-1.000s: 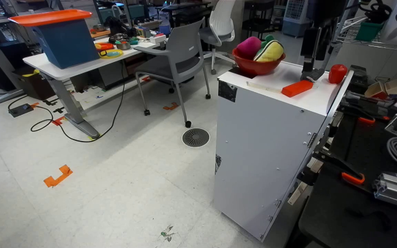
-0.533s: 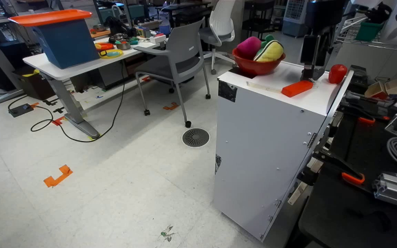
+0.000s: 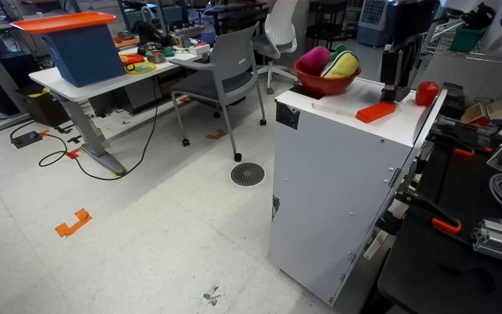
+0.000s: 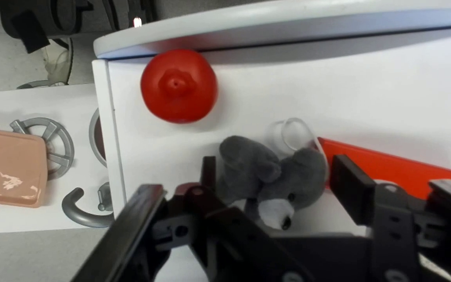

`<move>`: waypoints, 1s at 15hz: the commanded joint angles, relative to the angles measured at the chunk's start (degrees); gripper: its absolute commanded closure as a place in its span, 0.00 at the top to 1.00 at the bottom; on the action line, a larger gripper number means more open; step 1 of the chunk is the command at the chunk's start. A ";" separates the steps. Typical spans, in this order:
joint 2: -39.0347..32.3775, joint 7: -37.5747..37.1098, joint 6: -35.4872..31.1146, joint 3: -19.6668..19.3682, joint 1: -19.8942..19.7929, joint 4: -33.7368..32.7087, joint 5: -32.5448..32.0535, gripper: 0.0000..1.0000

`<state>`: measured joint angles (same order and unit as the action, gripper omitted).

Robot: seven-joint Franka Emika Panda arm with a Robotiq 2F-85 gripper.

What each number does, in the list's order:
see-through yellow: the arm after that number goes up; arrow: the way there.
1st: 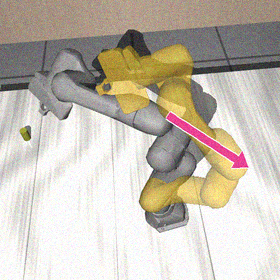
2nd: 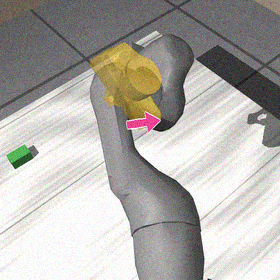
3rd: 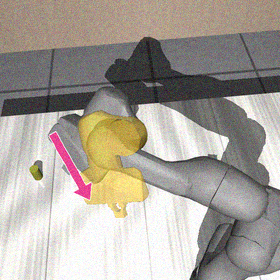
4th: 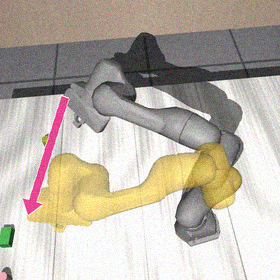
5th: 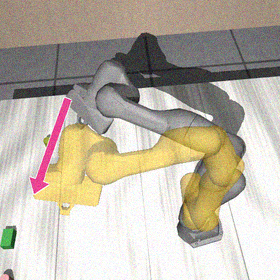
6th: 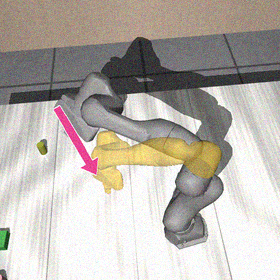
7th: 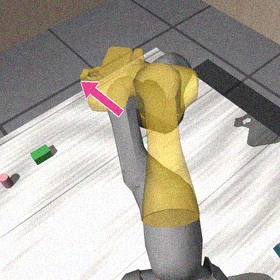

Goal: Put the grey bear in the red bowl

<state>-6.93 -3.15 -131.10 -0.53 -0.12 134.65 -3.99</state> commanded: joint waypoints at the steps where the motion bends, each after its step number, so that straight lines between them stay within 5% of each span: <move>1: -0.60 0.67 0.77 -0.24 -0.30 -1.19 0.72 0.43; 7: -0.49 0.53 0.68 -0.30 -0.34 -1.25 0.59 0.00; 15: 1.28 0.10 -0.34 -0.46 -0.45 -0.55 0.75 0.03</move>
<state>-6.89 -3.18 -131.11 -0.78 -0.30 133.92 -3.98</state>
